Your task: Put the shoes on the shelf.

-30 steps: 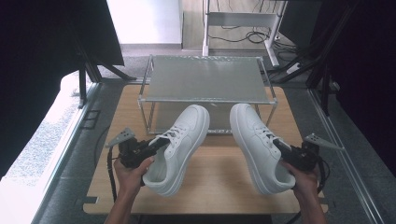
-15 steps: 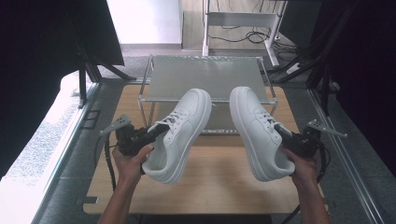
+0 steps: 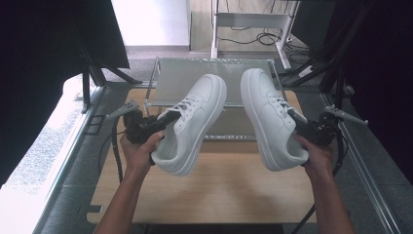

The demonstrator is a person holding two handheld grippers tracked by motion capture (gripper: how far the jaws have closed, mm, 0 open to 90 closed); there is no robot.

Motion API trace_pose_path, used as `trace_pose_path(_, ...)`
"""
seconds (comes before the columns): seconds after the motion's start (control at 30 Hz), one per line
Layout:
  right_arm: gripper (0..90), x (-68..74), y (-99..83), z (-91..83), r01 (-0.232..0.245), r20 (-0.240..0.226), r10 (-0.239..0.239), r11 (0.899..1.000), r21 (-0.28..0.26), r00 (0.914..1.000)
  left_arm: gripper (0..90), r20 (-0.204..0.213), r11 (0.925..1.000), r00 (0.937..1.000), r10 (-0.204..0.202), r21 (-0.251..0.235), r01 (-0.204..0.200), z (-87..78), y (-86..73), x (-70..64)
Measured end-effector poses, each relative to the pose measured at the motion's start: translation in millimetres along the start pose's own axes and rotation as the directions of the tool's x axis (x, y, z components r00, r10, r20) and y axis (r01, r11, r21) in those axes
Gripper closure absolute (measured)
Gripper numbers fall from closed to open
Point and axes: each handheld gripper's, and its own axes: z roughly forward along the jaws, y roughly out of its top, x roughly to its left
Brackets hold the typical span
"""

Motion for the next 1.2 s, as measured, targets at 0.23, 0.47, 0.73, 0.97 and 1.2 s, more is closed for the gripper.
trace_pose_path(0.23, 85.6, 5.8, 28.0, 14.2, -0.013, -0.003, 0.013, 1.000, -0.018, 0.9999, 83.1, -0.001, 0.9999, 0.9999, 0.011, -0.012, -0.011, 6.6, 26.4, 2.7)
trace_pose_path(0.47, 85.7, 2.8, 43.7, 22.6, -0.045, 0.008, 0.045, 0.998, -0.032, 0.9989, 83.1, -0.007, 0.9997, 0.9998, -0.020, -0.017, 0.020, 13.9, 37.7, 10.3)
trace_pose_path(0.73, 85.6, -1.8, 51.3, 40.1, -0.056, 0.060, 0.056, 0.998, -0.006, 0.9966, 83.2, -0.020, 0.9989, 0.9988, -0.046, -0.006, 0.046, 28.8, 45.4, 18.1)
trace_pose_path(0.97, 85.6, -5.5, 55.8, 54.1, -0.063, 0.076, 0.062, 0.998, 0.011, 0.9952, 83.1, -0.036, 0.9972, 0.9965, -0.075, 0.002, 0.075, 37.8, 54.9, 27.8)
trace_pose_path(1.2, 85.6, -6.3, 62.0, 67.2, -0.070, 0.092, 0.068, 0.997, 0.016, 0.9934, 83.2, -0.066, 0.9966, 0.9944, -0.082, 0.002, 0.083, 42.4, 63.7, 37.9)
